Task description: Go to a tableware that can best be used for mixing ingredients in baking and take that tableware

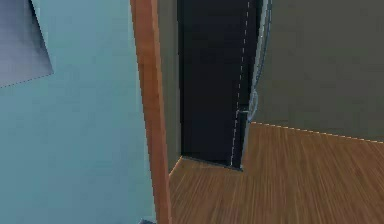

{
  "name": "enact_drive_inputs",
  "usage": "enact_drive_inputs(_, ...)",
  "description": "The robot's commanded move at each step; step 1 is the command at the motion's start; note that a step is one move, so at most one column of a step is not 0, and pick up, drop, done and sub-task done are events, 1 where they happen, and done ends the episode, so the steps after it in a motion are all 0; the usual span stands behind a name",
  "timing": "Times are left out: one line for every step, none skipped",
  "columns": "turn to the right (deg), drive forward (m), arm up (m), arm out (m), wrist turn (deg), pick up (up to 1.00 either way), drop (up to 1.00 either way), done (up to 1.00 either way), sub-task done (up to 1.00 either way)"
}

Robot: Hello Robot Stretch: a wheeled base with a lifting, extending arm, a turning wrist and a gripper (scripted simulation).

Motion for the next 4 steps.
enact_drive_inputs(0.0,0.20,0.00,0.00,0.0,0.00,0.00,0.00,0.00)
enact_drive_inputs(45.0,0.00,0.00,0.00,0.0,0.00,0.00,0.00,0.00)
enact_drive_inputs(36.0,0.00,0.00,0.00,0.0,0.00,0.00,0.00,0.00)
enact_drive_inputs(0.0,0.90,0.00,0.00,0.0,0.00,0.00,0.00,0.00)
